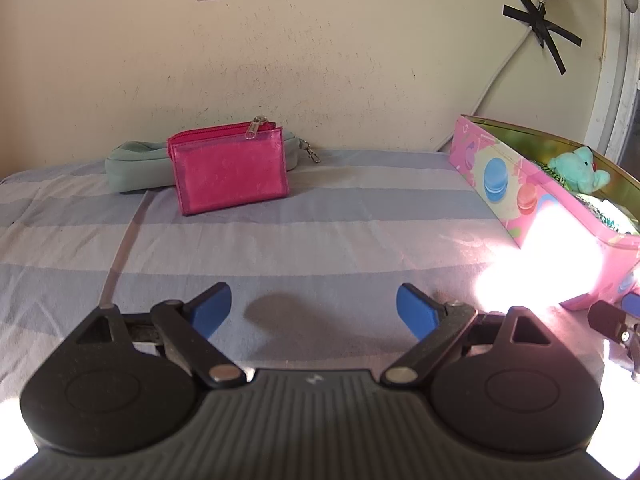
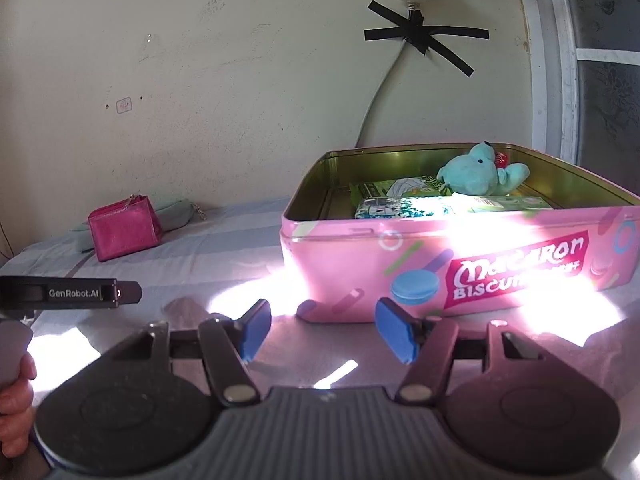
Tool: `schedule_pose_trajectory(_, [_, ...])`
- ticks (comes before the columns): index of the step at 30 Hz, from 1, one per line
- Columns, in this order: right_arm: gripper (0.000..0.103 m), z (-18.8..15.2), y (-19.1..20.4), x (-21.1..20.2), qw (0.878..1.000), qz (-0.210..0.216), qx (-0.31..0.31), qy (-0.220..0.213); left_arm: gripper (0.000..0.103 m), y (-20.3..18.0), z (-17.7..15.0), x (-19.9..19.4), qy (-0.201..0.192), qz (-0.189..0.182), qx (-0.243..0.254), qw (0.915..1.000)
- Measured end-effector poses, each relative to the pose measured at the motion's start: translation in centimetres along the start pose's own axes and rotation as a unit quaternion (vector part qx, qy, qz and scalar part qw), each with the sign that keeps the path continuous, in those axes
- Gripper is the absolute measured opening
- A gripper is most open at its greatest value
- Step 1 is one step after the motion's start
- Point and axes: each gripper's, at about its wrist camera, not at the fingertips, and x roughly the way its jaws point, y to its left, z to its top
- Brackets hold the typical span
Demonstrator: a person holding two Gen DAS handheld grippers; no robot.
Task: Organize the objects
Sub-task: 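Withdraw the right gripper from the tin toward the pink purse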
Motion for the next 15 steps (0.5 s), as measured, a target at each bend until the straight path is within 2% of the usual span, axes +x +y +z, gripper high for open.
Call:
schedule_pose_trajectory(9, [0.06, 0.0, 1.1, 1.3, 0.998, 0.015, -0.034, 0.041, 0.092, 1.0, 0.1, 0.8, 0.029, -0.005, -0.011, 0.9995])
schedule_pose_trajectory(12, [0.065, -0.1, 1.5, 2.1, 0.996, 0.031, -0.049, 0.066, 0.096, 1.0, 0.1, 0.9, 0.032, -0.006, -0.003, 0.9994])
schedule_pose_trajectory(15, [0.071, -0.1, 1.9, 2.2, 0.995, 0.034, -0.063, 0.069, 0.097, 1.1, 0.1, 1.0, 0.034, -0.009, -0.002, 0.9994])
